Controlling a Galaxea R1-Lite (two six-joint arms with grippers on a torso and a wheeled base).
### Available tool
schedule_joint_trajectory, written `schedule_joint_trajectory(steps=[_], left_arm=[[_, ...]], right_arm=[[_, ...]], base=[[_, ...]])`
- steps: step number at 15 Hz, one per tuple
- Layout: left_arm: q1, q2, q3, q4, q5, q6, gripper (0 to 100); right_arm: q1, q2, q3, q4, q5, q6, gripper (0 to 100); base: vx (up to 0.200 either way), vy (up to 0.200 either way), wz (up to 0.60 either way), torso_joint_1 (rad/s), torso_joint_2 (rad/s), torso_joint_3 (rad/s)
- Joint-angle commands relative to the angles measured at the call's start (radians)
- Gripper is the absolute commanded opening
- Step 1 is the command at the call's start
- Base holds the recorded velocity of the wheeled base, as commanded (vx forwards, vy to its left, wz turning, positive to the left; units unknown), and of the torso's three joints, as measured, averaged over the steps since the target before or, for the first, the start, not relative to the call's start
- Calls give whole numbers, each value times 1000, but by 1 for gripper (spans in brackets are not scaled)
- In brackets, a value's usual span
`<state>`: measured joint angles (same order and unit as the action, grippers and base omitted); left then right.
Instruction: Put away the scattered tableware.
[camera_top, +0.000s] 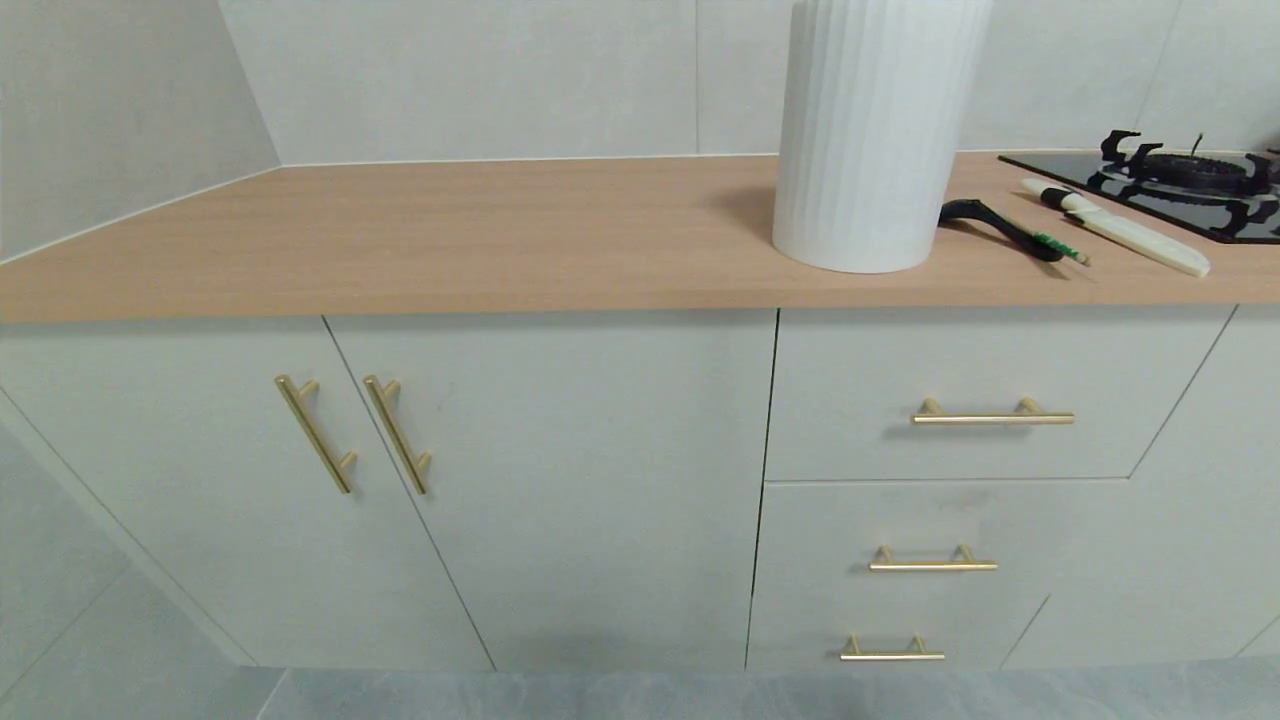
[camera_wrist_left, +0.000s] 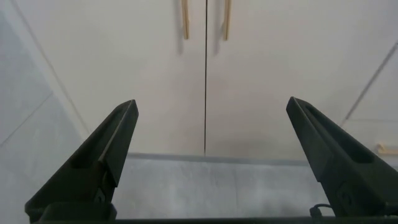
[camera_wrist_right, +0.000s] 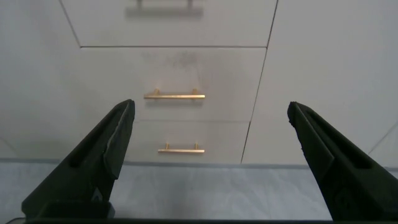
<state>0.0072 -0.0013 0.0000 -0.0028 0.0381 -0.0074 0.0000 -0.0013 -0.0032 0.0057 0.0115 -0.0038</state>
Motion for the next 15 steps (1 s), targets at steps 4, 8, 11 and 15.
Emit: schedule_joint_trajectory(steps=[4, 8, 11, 15], left_arm=[[0, 1, 0, 0, 0, 0, 100], [0, 1, 0, 0, 0, 0, 100], [0, 1, 0, 0, 0, 0, 100], [0, 1, 0, 0, 0, 0, 100]], right_arm=[[0, 1, 0, 0, 4, -4, 100], [5, 43, -47, -4, 10, -12, 100], [78, 346, -221, 0, 22, 11, 100], [186, 960, -363, -63, 38, 10, 100]], base=[[0, 0, 0, 0, 0, 0], [0, 0, 0, 0, 0, 0], [0, 0, 0, 0, 0, 0], [0, 0, 0, 0, 0, 0]])
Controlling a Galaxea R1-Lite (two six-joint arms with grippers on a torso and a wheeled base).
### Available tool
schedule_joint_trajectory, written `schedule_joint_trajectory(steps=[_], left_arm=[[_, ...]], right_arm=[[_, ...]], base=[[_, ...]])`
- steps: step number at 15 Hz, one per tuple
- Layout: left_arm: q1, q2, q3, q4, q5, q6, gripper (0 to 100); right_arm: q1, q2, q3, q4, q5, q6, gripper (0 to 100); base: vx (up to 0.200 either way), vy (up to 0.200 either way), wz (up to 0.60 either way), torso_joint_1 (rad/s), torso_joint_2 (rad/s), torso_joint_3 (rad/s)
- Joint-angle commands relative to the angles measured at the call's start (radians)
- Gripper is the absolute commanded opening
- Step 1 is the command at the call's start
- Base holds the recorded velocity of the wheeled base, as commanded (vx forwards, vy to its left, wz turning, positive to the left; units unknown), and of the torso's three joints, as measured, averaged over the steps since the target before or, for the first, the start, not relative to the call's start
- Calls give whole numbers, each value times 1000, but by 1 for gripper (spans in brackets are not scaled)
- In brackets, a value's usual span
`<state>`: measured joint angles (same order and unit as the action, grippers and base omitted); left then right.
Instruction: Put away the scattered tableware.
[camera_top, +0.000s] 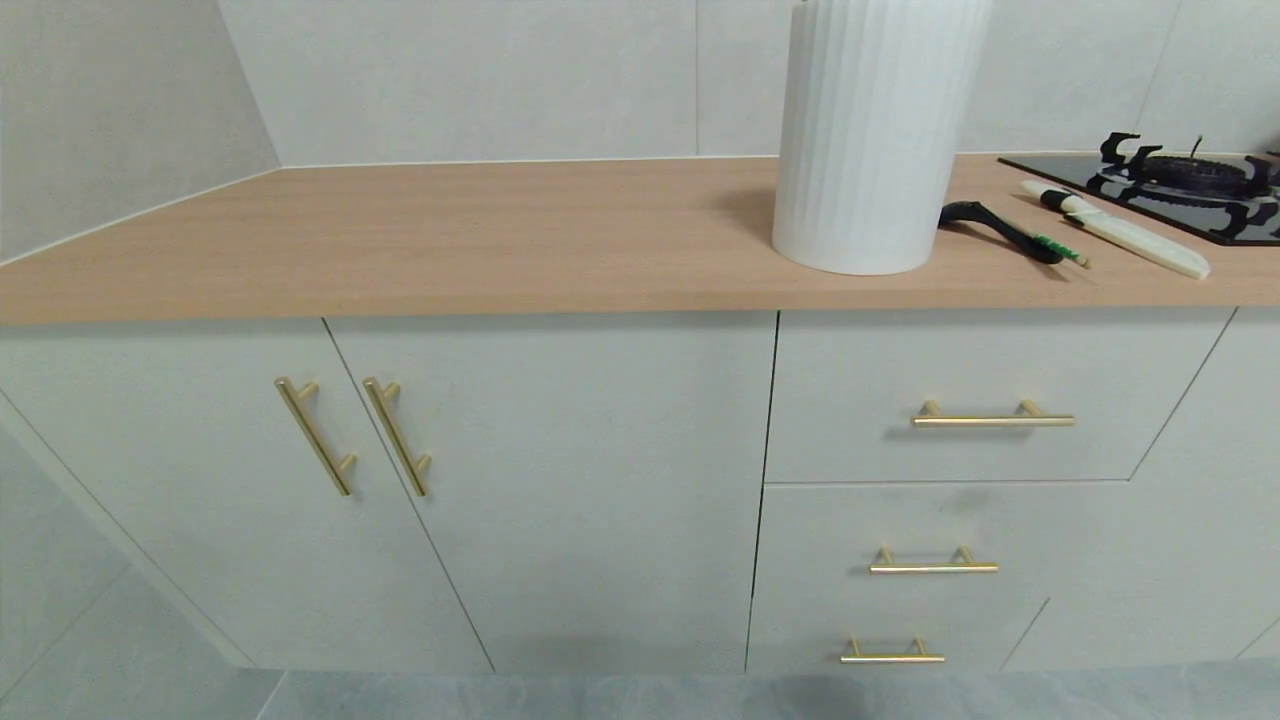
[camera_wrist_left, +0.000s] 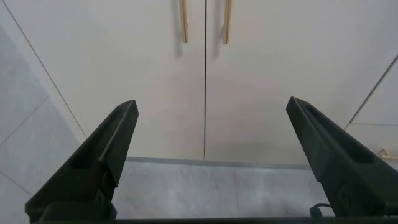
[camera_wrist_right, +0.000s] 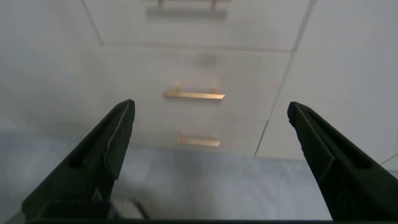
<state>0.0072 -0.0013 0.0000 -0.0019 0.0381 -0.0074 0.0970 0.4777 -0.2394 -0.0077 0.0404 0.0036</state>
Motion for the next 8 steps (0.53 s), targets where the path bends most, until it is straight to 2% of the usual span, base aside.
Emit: schedule_joint_trajectory(steps=[1, 2, 3, 4, 8], left_arm=[[0, 1, 0, 0, 0, 0, 100], [0, 1, 0, 0, 0, 0, 100], [0, 1, 0, -1, 0, 0, 100], [0, 1, 0, -1, 0, 0, 100], [0, 1, 0, -1, 0, 0, 100]], right_arm=[[92, 503, -133, -57, 9, 4, 100], [107, 766, -176, -172, 9, 4, 100], [107, 831, -190, -206, 7, 4, 100], [107, 1038, -235, -330, 3, 3, 100], [105, 1339, -275, -546, -4, 3, 100]], base=[[0, 0, 0, 0, 0, 0], [0, 0, 0, 0, 0, 0], [0, 0, 0, 0, 0, 0], [0, 0, 0, 0, 0, 0], [0, 0, 0, 0, 0, 0]])
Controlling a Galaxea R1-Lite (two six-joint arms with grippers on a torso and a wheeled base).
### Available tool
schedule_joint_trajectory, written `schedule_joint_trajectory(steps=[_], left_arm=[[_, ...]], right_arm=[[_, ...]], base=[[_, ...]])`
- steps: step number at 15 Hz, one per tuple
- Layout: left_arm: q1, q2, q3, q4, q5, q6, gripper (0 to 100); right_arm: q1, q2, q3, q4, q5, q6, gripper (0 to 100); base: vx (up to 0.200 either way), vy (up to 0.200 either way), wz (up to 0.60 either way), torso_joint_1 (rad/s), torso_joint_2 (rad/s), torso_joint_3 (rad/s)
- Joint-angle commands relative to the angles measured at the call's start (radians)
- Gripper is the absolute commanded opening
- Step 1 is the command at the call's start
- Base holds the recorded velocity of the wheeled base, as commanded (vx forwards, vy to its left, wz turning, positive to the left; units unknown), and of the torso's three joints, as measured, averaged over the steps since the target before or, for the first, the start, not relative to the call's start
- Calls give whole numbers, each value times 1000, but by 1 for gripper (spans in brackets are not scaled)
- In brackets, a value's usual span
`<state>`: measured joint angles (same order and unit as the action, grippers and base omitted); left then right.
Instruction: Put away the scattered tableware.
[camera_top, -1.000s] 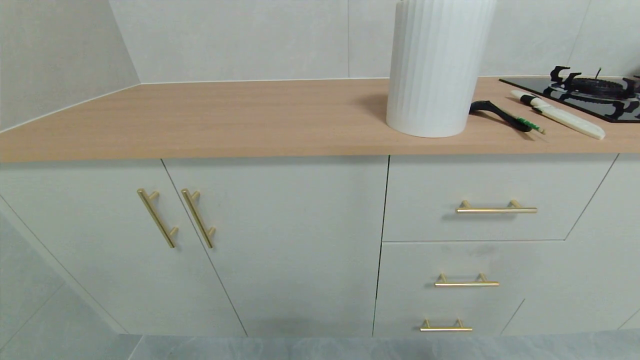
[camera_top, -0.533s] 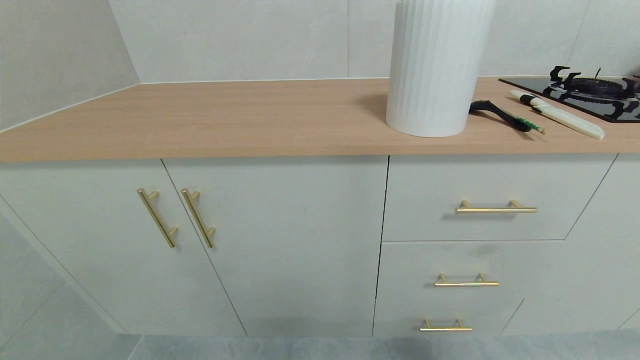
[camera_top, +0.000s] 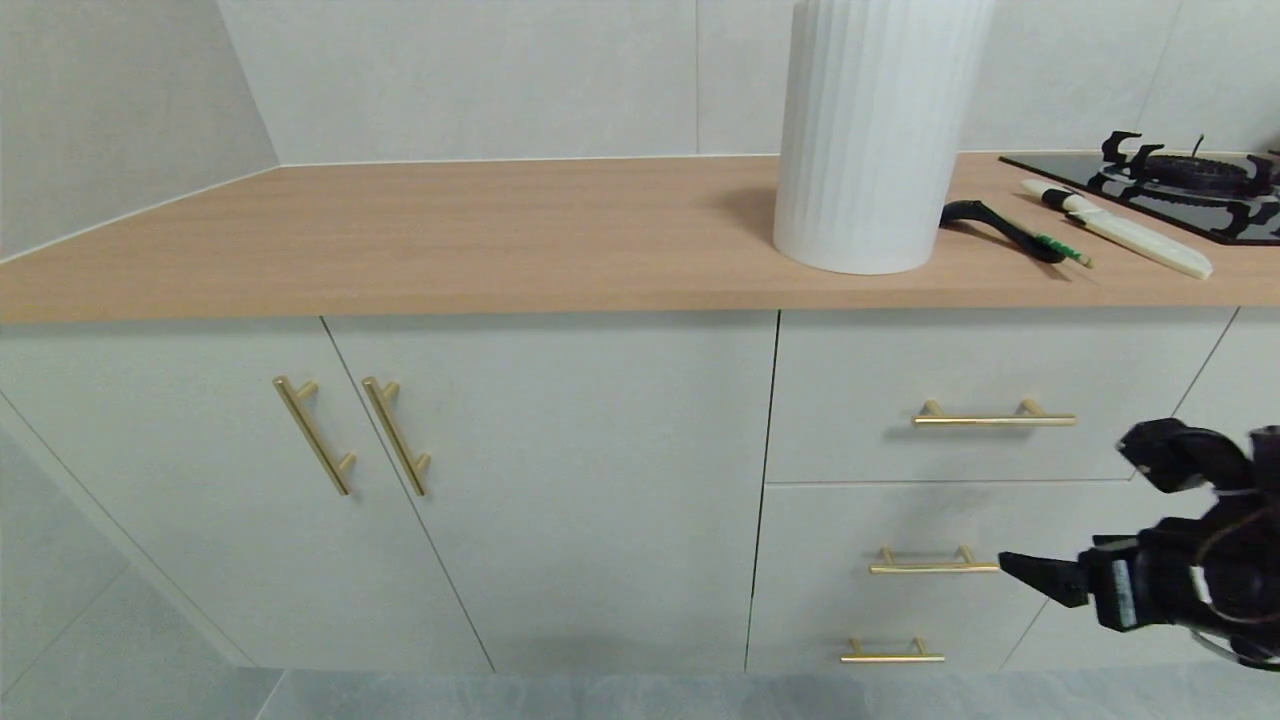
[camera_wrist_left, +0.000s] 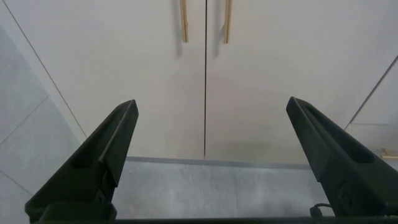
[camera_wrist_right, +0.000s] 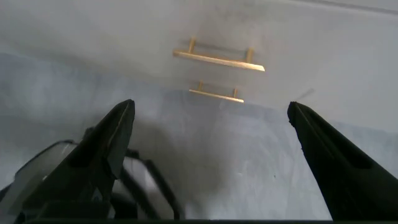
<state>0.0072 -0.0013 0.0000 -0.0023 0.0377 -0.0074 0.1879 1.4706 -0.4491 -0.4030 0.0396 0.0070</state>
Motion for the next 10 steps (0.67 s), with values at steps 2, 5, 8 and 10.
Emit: schedule_joint_trajectory(steps=[2, 5, 8, 10], left_arm=[[0, 1, 0, -1, 1, 0, 100], [0, 1, 0, -1, 1, 0, 100], [0, 1, 0, -1, 1, 0, 100], [0, 1, 0, -1, 1, 0, 100]], right_arm=[[16, 461, -60, -267, -30, -1, 100], [16, 586, -34, -464, -106, 2, 100], [12, 666, -34, -579, -181, 5, 100], [8, 706, -36, -648, -221, 5, 100]], base=[[0, 0, 0, 0, 0, 0], [0, 0, 0, 0, 0, 0], [0, 0, 0, 0, 0, 0], [0, 0, 0, 0, 0, 0]])
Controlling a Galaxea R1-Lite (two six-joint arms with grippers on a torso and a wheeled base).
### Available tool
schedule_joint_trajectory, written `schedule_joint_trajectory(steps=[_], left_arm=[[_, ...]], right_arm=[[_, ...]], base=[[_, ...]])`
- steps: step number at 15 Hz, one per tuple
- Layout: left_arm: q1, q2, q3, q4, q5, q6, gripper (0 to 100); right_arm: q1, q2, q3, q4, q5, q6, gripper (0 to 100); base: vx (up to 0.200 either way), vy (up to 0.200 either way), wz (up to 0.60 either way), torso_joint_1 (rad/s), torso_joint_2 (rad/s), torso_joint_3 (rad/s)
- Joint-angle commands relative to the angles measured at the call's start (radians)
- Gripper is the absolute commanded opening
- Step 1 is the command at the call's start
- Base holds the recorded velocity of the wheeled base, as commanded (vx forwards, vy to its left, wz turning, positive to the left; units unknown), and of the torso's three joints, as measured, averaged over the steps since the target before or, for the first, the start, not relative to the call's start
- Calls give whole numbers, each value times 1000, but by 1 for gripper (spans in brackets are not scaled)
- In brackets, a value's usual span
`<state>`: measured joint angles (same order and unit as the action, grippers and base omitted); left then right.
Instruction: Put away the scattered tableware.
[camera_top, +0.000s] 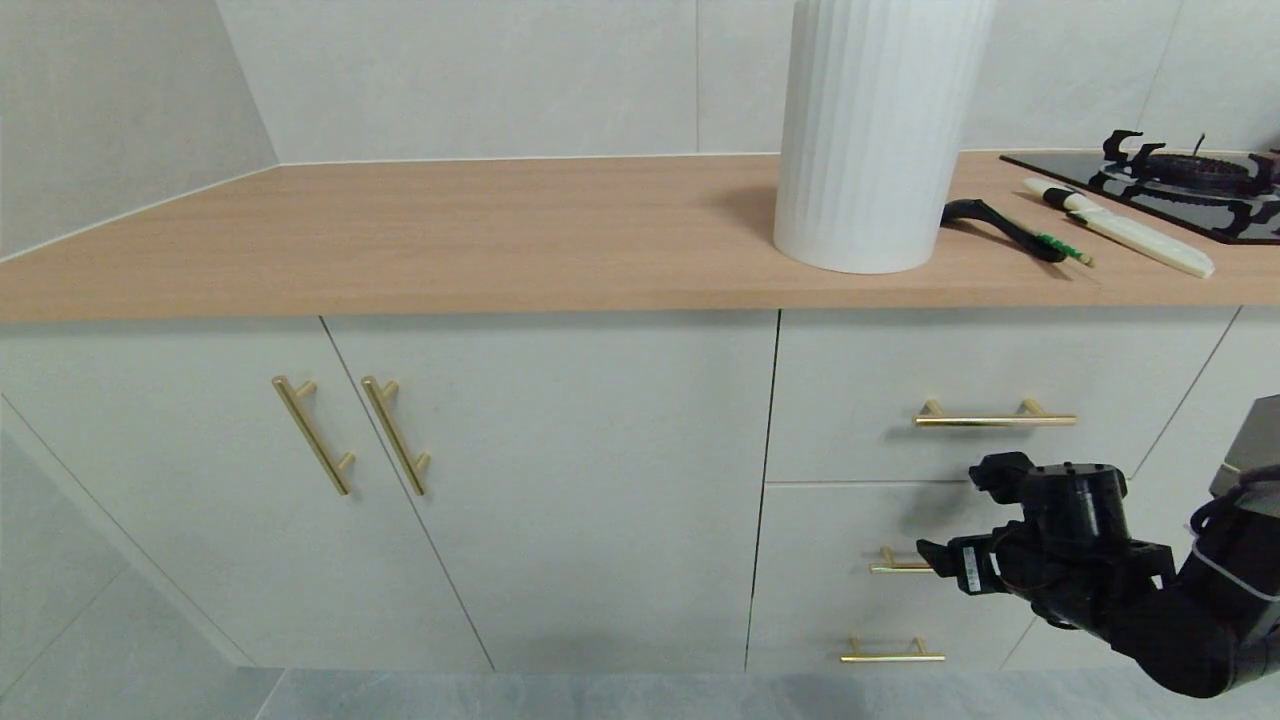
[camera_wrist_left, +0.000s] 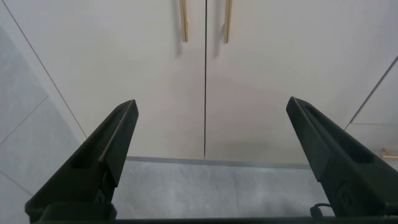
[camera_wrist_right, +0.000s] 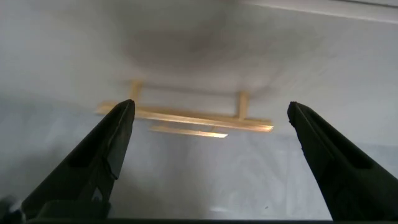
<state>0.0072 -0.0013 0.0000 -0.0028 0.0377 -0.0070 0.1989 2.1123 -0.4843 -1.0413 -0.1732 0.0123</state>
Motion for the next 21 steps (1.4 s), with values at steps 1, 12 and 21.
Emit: schedule_joint_trajectory(steps=[1, 12, 21], left_arm=[[0, 1, 0, 0, 1, -1, 100], [0, 1, 0, 0, 1, -1, 100], [0, 1, 0, 0, 1, -1, 100]], right_arm=[[-4, 81, 0, -33, -14, 0, 100], [-18, 182, -10, -154, -40, -3, 100], [-16, 117, 24, -91, -31, -6, 100]], base=[[0, 0, 0, 0, 0, 0], [0, 0, 0, 0, 0, 0], [0, 0, 0, 0, 0, 0]])
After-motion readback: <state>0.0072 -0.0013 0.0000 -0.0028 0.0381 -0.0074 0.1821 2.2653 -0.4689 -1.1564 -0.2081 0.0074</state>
